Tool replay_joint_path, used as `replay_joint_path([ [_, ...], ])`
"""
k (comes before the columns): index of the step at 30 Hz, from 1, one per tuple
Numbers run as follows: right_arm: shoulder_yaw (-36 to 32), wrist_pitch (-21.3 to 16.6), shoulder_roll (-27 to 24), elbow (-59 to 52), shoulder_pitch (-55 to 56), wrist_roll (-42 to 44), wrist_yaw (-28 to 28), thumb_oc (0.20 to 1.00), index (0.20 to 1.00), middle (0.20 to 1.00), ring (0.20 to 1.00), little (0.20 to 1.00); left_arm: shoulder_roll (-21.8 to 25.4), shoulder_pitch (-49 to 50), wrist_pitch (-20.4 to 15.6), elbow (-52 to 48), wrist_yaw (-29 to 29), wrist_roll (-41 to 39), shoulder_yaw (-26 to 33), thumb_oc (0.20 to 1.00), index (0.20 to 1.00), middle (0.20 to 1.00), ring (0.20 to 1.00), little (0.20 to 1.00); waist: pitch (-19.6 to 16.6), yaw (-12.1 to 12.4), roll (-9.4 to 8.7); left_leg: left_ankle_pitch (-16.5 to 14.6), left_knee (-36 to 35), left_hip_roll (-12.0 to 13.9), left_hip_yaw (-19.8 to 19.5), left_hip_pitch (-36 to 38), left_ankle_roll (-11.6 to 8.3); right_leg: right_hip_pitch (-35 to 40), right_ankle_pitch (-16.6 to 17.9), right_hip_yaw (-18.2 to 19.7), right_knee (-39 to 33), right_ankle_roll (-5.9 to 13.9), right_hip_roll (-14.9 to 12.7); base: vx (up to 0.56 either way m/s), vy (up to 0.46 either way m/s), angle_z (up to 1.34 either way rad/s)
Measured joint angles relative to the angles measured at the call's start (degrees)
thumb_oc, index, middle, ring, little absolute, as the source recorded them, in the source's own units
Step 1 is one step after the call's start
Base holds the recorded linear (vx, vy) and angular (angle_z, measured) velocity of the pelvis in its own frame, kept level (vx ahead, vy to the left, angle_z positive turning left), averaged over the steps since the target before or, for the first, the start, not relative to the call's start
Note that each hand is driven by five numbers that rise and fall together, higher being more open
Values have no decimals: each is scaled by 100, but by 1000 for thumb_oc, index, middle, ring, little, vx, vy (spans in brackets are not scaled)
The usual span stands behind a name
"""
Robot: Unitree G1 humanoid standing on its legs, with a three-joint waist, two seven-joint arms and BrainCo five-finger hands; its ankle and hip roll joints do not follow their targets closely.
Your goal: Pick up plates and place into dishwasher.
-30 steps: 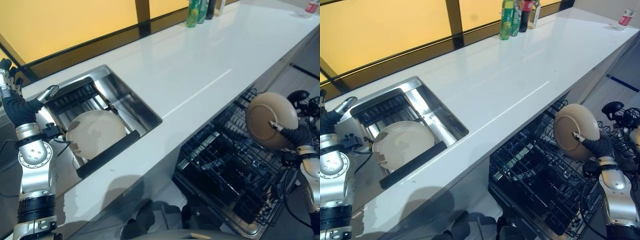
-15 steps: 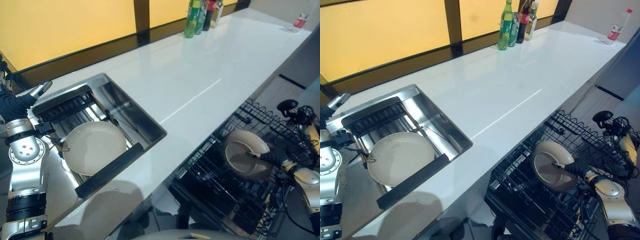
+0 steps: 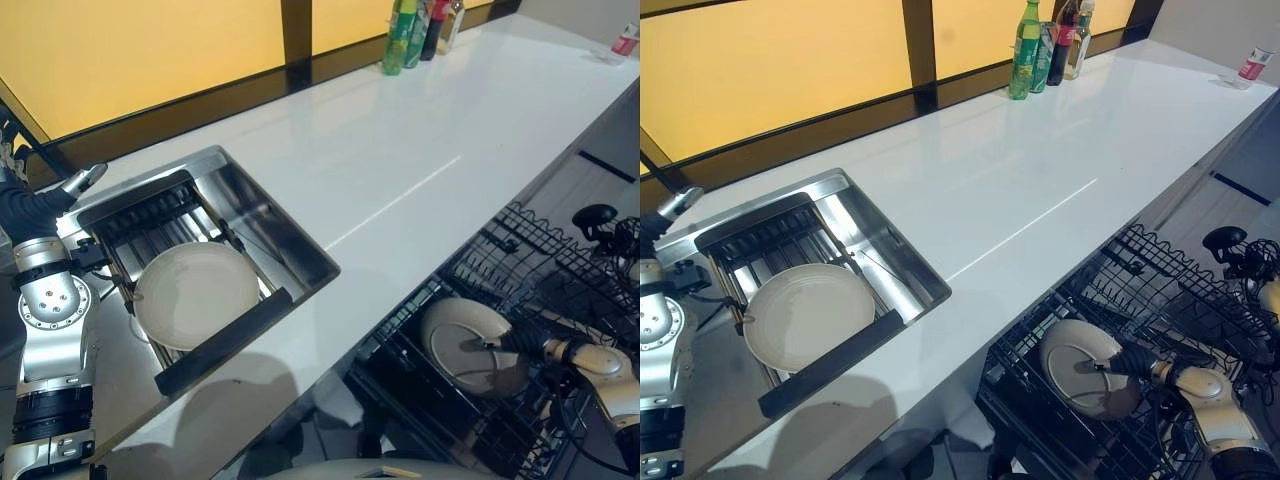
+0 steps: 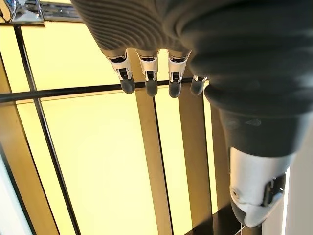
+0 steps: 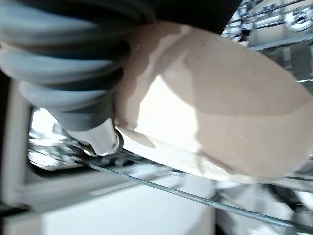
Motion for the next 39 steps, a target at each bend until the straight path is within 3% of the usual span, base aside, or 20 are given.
replay_joint_path([
  [13, 1291, -81, 66, 679, -387, -1361, 92, 200, 200, 200, 200, 200, 7, -35, 78, -2, -5, 0, -259, 1000, 1000, 1000, 1000, 1000, -74, 131, -111, 7, 3, -17, -100, -6, -12, 94, 12, -112, -64, -5, -4, -4, -2, 4],
  [20, 1793, 183, 323, 1381, -548, -2009, 428, 200, 200, 200, 200, 200, 66, -166, 202, -19, -11, 0, -476, 1000, 1000, 1000, 1000, 1000, -80, 311, -121, 20, -5, -24, -147, -12, -24, 112, 11, -161, -65, -5, -8, -9, -2, 3],
  [38, 1778, 264, 478, 1632, -444, -2112, 271, 200, 200, 200, 200, 200, 195, -207, 274, -18, -108, -4, -483, 1000, 1000, 1000, 1000, 1000, -192, 290, -187, 70, -123, -28, -195, -8, -27, 137, -2, -219, -66, -17, -7, -2, -1, 0],
  [39, 1775, 262, 481, 1620, -428, -2106, 240, 564, 564, 564, 564, 564, 195, -207, 274, -18, -109, -4, -483, 1000, 1000, 1000, 1000, 1000, -216, 289, -190, 73, -130, -30, -196, -8, -26, 136, -2, -219, -66, -17, -8, 0, 0, 0],
])
